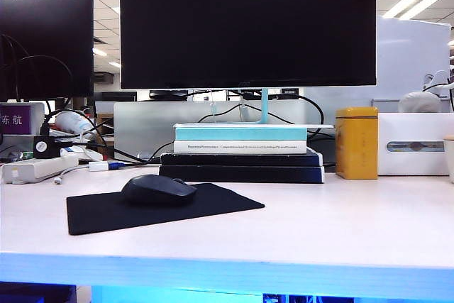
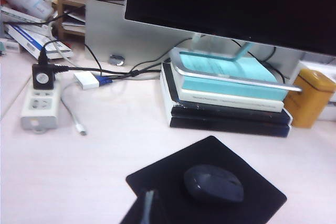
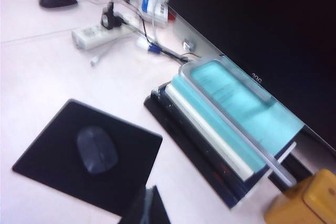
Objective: Place the black mouse on the black mouse pad.
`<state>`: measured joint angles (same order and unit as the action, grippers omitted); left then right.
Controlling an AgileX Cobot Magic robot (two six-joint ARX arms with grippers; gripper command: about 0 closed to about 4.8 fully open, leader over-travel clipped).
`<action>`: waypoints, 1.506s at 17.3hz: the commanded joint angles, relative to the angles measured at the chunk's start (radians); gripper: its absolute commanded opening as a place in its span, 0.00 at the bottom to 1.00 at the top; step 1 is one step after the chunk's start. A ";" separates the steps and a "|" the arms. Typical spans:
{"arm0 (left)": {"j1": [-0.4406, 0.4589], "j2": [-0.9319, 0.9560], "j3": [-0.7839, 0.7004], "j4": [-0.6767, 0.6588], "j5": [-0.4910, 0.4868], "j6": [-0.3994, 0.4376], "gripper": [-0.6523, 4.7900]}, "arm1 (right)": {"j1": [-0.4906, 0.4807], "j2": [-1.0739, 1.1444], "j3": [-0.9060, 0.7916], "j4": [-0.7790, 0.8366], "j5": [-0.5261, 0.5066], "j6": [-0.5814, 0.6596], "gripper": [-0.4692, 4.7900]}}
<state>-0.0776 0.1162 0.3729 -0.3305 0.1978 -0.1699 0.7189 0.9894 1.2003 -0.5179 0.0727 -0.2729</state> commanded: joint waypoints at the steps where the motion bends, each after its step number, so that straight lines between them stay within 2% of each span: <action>1: 0.001 -0.001 -0.087 0.056 -0.003 -0.010 0.11 | -0.003 -0.109 -0.232 0.212 0.004 0.012 0.09; 4: 0.000 -0.001 -0.161 0.060 -0.003 -0.010 0.11 | -0.003 -0.203 -0.484 0.311 0.003 0.068 0.09; 6: 0.001 -0.002 -0.208 0.082 -0.003 0.032 0.11 | -0.002 -0.241 -0.637 0.403 0.003 0.101 0.09; 10: 0.001 -0.002 -0.277 0.108 -0.003 0.058 0.11 | -0.002 -0.253 -0.863 0.610 0.003 0.172 0.09; 14: 0.001 -0.002 -0.288 0.036 0.000 0.058 0.11 | -0.002 -0.253 -0.991 0.702 0.003 0.180 0.09; 18: 0.001 -0.002 -0.288 0.029 0.001 0.058 0.11 | -0.002 -0.252 -1.061 0.777 0.005 0.182 0.09; 23: 0.001 -0.002 -0.288 0.030 0.000 0.058 0.11 | -0.003 -0.260 -1.125 0.796 0.045 0.229 0.09; 26: 0.001 -0.002 -0.288 0.029 0.000 0.058 0.11 | -0.026 -0.367 -1.187 0.816 0.115 0.266 0.09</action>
<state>-0.0780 0.1150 0.0830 -0.3107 0.1970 -0.1200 0.7094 0.6514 0.0254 0.2771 0.1574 -0.0364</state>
